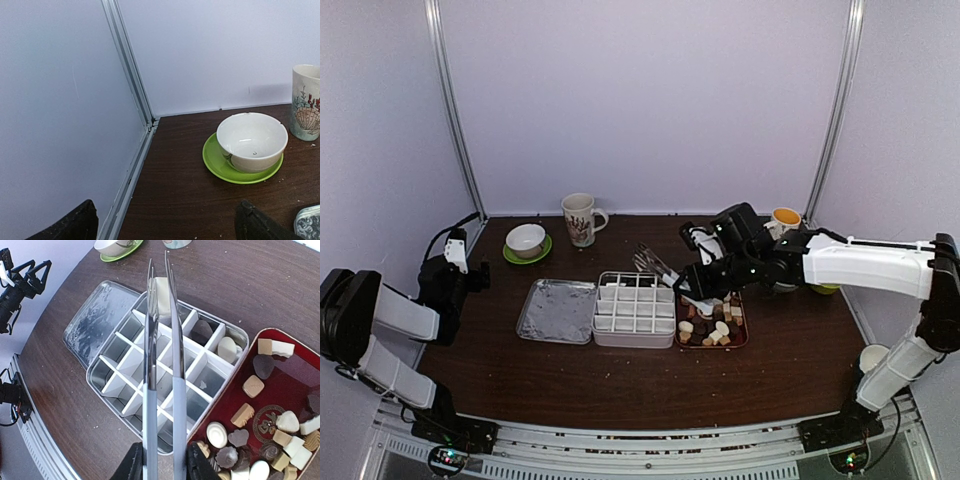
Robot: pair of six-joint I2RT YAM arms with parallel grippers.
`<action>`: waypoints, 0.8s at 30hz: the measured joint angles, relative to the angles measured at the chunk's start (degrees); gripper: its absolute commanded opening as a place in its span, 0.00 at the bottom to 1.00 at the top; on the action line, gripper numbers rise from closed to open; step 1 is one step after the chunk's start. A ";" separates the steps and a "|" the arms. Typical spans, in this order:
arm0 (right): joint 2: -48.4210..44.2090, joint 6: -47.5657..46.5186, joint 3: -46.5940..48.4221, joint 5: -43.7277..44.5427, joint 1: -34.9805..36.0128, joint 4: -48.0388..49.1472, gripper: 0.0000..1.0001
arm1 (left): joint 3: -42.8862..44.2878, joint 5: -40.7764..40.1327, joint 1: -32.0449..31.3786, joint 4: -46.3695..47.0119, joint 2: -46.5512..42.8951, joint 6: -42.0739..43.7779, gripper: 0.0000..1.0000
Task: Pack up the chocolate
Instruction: Place the fake chocolate in the empty pocket of the box.
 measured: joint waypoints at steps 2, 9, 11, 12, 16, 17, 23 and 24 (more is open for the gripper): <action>2.19 -0.20 0.42 -0.63 0.20 1.75 0.19 | 0.00 0.00 0.00 0.00 0.00 -0.02 0.98; 8.72 -0.63 2.47 -1.77 1.42 6.69 0.19 | 0.00 0.00 0.00 0.00 0.00 -0.02 0.98; 10.36 -0.66 3.08 -1.92 1.77 8.00 0.20 | 0.00 0.00 0.00 0.00 0.00 -0.02 0.98; 11.15 -0.68 3.52 -1.90 1.92 8.48 0.20 | 0.00 0.00 0.00 0.00 0.00 -0.02 0.98; 14.12 -0.72 4.87 -1.90 2.16 10.38 0.23 | -0.02 0.00 0.00 0.00 0.00 -0.02 0.98; 14.93 -0.79 5.49 -1.88 2.32 10.51 0.23 | 0.00 0.00 0.00 0.00 0.00 -0.02 0.98; 18.34 -1.62 8.24 -1.42 2.62 11.30 0.24 | 0.00 0.00 0.00 0.00 0.00 -0.02 0.98; 18.45 -1.66 8.24 -1.42 2.64 11.32 0.25 | 0.00 0.00 0.00 0.00 0.00 -0.02 0.98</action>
